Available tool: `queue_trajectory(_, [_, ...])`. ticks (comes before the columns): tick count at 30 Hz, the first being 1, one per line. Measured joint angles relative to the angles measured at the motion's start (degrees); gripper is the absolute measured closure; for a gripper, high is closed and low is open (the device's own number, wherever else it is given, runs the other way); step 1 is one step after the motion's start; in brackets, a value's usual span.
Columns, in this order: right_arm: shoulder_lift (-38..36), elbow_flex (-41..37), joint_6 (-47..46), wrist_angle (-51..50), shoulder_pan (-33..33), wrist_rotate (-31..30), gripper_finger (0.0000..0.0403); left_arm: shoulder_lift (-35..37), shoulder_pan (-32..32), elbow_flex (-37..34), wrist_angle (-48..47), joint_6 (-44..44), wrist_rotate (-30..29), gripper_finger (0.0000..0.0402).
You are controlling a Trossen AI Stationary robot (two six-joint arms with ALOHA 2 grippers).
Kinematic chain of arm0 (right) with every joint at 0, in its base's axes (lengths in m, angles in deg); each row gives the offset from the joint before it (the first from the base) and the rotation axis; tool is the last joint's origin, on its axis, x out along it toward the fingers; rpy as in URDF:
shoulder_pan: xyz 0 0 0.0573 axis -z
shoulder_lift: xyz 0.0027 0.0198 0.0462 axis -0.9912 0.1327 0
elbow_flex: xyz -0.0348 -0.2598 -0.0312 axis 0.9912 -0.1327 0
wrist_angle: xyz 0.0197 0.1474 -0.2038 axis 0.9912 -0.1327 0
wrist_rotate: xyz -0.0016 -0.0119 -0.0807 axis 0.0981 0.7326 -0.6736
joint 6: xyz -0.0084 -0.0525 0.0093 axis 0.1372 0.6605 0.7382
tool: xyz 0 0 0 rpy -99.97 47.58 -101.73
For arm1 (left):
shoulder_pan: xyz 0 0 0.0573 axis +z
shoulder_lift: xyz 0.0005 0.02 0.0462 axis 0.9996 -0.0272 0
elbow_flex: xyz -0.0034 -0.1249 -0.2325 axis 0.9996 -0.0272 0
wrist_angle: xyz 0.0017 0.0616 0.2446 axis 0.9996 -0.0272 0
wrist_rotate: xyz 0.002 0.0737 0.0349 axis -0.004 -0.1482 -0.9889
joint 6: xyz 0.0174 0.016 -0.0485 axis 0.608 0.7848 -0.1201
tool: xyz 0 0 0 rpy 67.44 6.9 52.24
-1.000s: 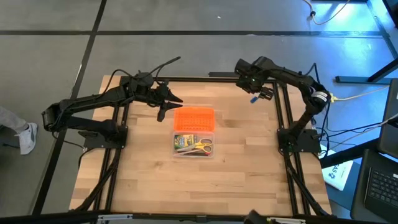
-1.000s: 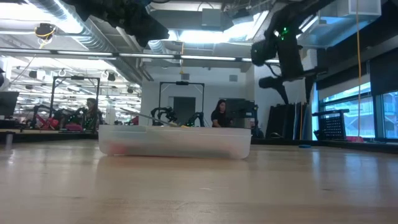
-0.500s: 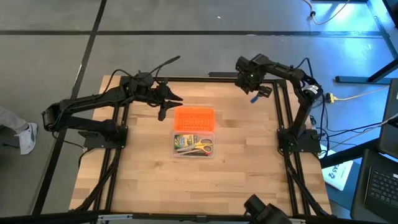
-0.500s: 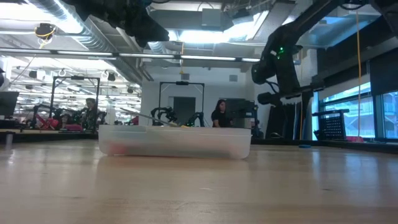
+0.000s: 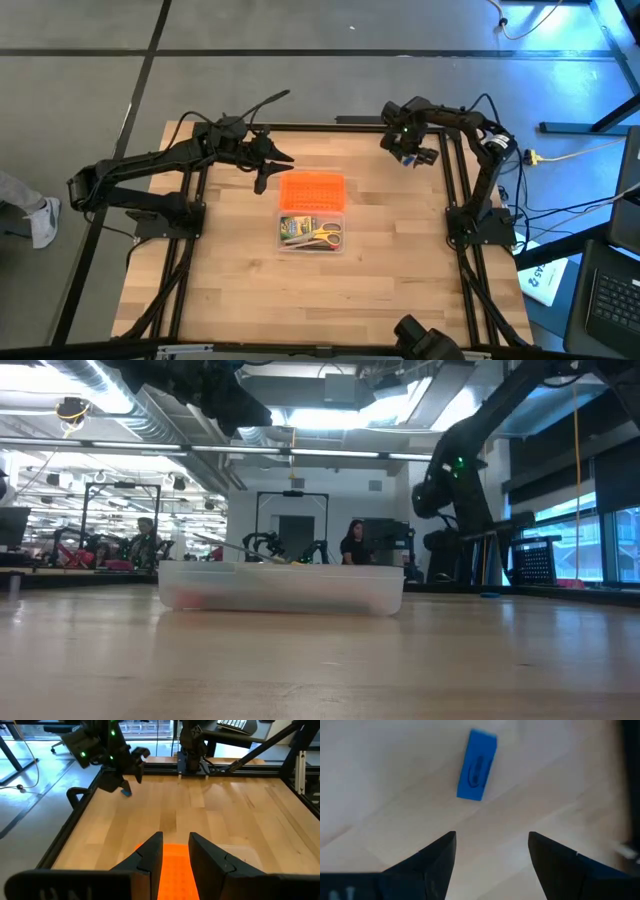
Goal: Pack school essentials
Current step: Put the blue eraser into the supply box
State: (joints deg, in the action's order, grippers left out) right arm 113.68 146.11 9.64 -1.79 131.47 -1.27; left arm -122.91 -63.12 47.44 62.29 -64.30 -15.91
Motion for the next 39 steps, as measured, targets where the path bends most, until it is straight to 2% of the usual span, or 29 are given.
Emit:
queue_trajectory(8, [0.0, -6.2, -0.9, 10.4, 0.0, 1.2, 0.0153, 0.0, 0.0, 0.0, 0.0, 0.0, 0.0, 0.0315])
queue_trajectory(13, [0.0, -6.7, 0.2, 10.5, 0.4, -1.8, 0.0153, 0.0, 0.0, 0.0, 0.0, -0.1, -0.1, 0.0315])
queue_trajectory(20, [0.0, -6.7, 0.2, 12.9, 1.4, -1.9, 0.0153, 0.0, 0.0, 0.0, 0.0, -0.3, -0.1, 0.0315])
queue_trajectory(28, [0.0, -6.7, 0.1, 13.4, 1.9, -7.4, 0.0153, 0.0, 0.0, 0.0, 0.0, -0.5, -0.1, 0.0315])
queue_trajectory(39, [-0.4, -8.8, 0.2, 15.3, 1.7, -7.7, 0.0153, 0.0, 0.0, 0.0, 0.0, -0.5, -0.3, 0.0315])
